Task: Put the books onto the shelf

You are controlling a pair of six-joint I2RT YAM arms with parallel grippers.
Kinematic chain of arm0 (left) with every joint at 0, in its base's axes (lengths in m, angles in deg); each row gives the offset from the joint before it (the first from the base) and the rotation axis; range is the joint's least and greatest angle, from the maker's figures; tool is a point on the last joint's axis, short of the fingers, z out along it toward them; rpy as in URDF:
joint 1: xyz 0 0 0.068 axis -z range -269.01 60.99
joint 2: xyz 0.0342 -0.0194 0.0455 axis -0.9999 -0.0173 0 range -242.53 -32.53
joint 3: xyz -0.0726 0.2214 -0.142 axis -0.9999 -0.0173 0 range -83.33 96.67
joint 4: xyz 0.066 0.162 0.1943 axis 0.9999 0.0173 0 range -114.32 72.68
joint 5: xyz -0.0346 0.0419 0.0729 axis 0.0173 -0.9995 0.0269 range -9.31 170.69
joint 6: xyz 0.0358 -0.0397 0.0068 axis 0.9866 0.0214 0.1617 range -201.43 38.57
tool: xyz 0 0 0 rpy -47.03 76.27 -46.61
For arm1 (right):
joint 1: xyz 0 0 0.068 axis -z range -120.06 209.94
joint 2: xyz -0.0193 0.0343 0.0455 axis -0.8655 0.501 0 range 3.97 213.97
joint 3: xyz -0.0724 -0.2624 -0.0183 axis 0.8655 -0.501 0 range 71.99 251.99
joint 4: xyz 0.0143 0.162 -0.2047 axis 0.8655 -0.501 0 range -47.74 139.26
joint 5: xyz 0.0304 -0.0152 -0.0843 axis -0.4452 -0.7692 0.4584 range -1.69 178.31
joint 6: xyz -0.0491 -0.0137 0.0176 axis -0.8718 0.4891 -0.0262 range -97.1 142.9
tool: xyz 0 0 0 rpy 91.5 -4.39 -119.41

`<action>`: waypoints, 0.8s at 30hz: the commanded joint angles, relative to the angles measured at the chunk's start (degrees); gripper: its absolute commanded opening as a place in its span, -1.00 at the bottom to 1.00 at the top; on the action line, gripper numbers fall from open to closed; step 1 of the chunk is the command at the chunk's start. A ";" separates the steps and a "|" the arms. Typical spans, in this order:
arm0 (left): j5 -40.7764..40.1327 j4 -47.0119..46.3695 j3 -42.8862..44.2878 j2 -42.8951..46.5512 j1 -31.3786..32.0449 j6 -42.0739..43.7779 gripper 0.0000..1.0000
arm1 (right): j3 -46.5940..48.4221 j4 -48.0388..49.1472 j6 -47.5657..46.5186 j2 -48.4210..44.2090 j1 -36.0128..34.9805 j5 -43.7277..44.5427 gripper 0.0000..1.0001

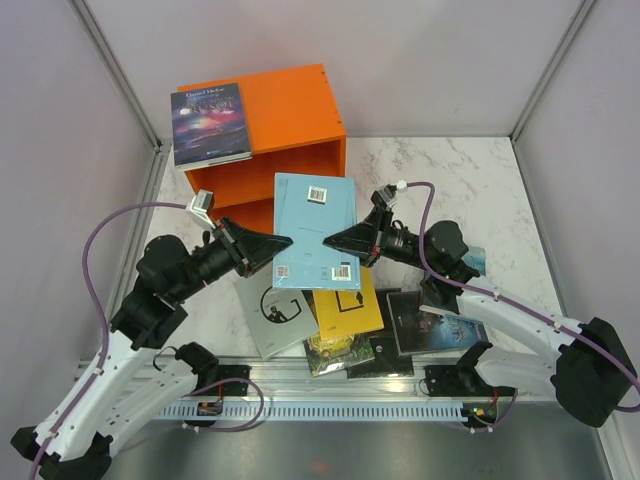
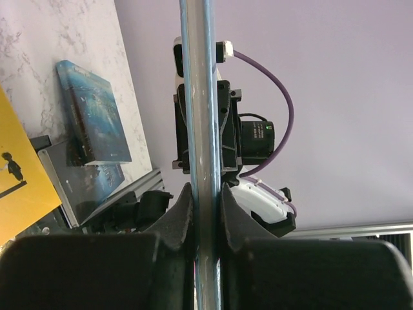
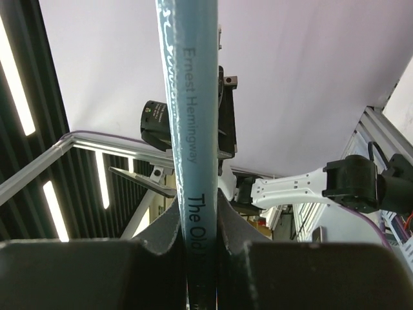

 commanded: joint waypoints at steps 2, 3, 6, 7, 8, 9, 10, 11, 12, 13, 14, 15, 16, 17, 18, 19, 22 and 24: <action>2.14 -0.76 3.47 -0.62 0.19 4.14 -0.95 | 2.36 9.76 3.99 -0.72 -0.09 2.05 -0.94; 0.91 2.91 4.96 -0.44 0.19 5.28 -0.95 | 2.62 9.06 3.55 -0.81 -0.01 1.62 -0.79; -4.89 11.79 15.13 -2.80 0.01 12.03 -0.95 | 4.56 3.27 1.27 -2.21 -0.18 1.26 0.29; -5.95 16.52 21.00 -3.86 0.01 13.63 -0.95 | 5.87 -1.80 -1.44 -2.83 -0.09 1.44 0.49; -7.53 18.83 23.84 -6.39 0.01 15.04 -0.95 | 6.66 -4.37 -2.77 -3.53 -0.01 1.44 0.81; -8.24 20.33 28.65 -7.46 0.01 17.40 -0.95 | 8.15 -6.66 -4.00 -4.41 0.08 1.35 0.87; -8.94 22.35 30.88 -8.52 0.01 18.38 -0.95 | 8.77 -8.42 -6.10 -4.94 0.17 1.09 0.91; -10.43 23.15 32.90 -10.35 0.01 19.35 -0.95 | 9.21 -10.96 -6.73 -5.29 0.52 0.82 0.93; -11.40 23.85 37.01 -11.50 -0.07 21.18 -0.95 | 9.65 -11.86 -7.17 -5.90 0.78 0.56 0.93; -12.19 25.43 39.23 -12.47 -0.07 22.07 -0.95 | 10.01 -12.65 -7.70 -6.26 0.87 0.12 0.93; -13.51 26.05 41.60 -13.61 -0.16 24.08 -0.95 | 10.01 -13.88 -7.96 -7.13 1.57 -0.06 0.93; -14.13 26.84 46.23 -16.24 -0.16 25.06 -0.95 | 9.84 -14.50 -8.23 -7.57 1.84 -0.23 0.93; -14.74 27.46 48.45 -17.39 -0.25 26.03 -0.95 | 9.57 -15.11 -8.32 -8.01 2.10 -0.32 0.93; -16.05 28.25 50.56 -18.71 -0.25 28.04 -0.95 | 9.31 -16.08 -8.58 -9.06 2.54 -0.49 0.93; -16.85 28.69 54.76 -20.99 -0.34 29.01 -0.95 | 8.44 -16.35 -8.67 -9.60 2.72 -0.50 0.93; -17.38 29.13 56.81 -22.31 -0.43 29.98 -0.95 | 8.08 -16.96 -8.67 -10.04 2.89 -0.50 0.93; -20.46 30.63 64.45 -27.32 -1.30 33.67 -0.95 | 6.32 -17.66 -8.58 -12.06 3.07 -0.41 0.93; -19.85 31.50 69.54 -30.05 -3.40 36.05 -0.95 | 5.36 -18.19 -8.76 -13.38 3.16 -0.23 0.93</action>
